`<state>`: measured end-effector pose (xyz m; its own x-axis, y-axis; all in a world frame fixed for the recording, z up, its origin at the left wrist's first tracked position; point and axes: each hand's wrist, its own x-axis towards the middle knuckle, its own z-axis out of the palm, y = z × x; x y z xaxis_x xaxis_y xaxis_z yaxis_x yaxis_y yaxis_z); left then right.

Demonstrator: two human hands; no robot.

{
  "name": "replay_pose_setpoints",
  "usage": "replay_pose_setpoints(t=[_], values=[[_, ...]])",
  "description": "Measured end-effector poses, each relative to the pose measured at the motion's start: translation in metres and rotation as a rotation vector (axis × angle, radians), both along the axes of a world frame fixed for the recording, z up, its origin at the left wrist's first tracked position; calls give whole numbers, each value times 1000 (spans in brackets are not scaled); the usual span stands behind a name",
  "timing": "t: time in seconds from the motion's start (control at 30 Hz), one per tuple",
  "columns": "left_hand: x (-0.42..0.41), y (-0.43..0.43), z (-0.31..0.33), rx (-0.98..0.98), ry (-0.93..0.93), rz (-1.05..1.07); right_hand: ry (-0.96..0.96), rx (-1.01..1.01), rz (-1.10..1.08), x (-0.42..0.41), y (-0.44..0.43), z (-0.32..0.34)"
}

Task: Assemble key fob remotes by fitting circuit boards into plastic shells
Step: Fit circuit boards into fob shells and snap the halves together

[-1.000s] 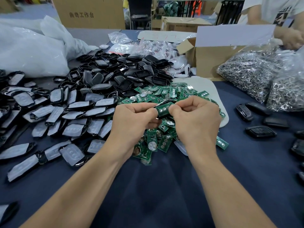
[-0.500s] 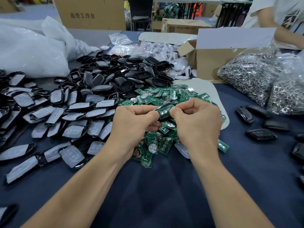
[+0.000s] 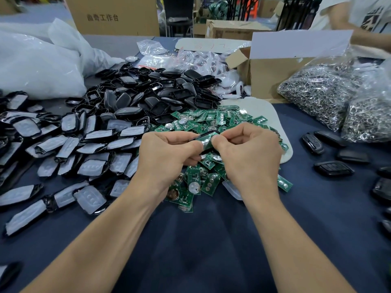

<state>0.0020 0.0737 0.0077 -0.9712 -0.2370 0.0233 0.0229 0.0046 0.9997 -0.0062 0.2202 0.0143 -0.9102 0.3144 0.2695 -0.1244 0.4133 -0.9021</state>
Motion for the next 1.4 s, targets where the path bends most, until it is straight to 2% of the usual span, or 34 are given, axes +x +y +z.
replay_pose_setpoints(t=[0.2,0.3,0.43,0.63,0.7,0.8,0.83,0.87,1.0,1.07,1.13,1.27,1.4], values=[[-1,-2,0,-9,10,-3,-54,-3,15,-2,3,-1],[-1,-6,2,2,11,-26,-122,-73,116,-2,5,0],[-3,-8,3,-4,5,-44,-166,-327,316,-1,1,3],[-1,3,-1,-3,75,-73,-209,-742,298,-1,-4,2],[-3,2,-1,-15,82,-34,-171,-648,281,2,-8,0],[-5,-4,-2,-32,103,18,-67,-58,227,3,-13,-5],[-4,-6,-1,-17,115,35,-56,30,217,4,-14,-5],[-4,-6,-1,6,122,51,-54,6,225,4,-16,-4],[-3,-2,0,90,86,-86,-107,-484,311,9,-26,-4],[-4,-4,-3,122,79,-83,-142,-545,347,9,-29,-6],[-4,-8,-4,117,80,-22,-163,-462,391,9,-30,-7],[-8,-17,-2,132,39,123,-82,74,228,14,-33,-13],[-17,-43,6,288,-42,227,-13,270,231,23,-41,-17]])
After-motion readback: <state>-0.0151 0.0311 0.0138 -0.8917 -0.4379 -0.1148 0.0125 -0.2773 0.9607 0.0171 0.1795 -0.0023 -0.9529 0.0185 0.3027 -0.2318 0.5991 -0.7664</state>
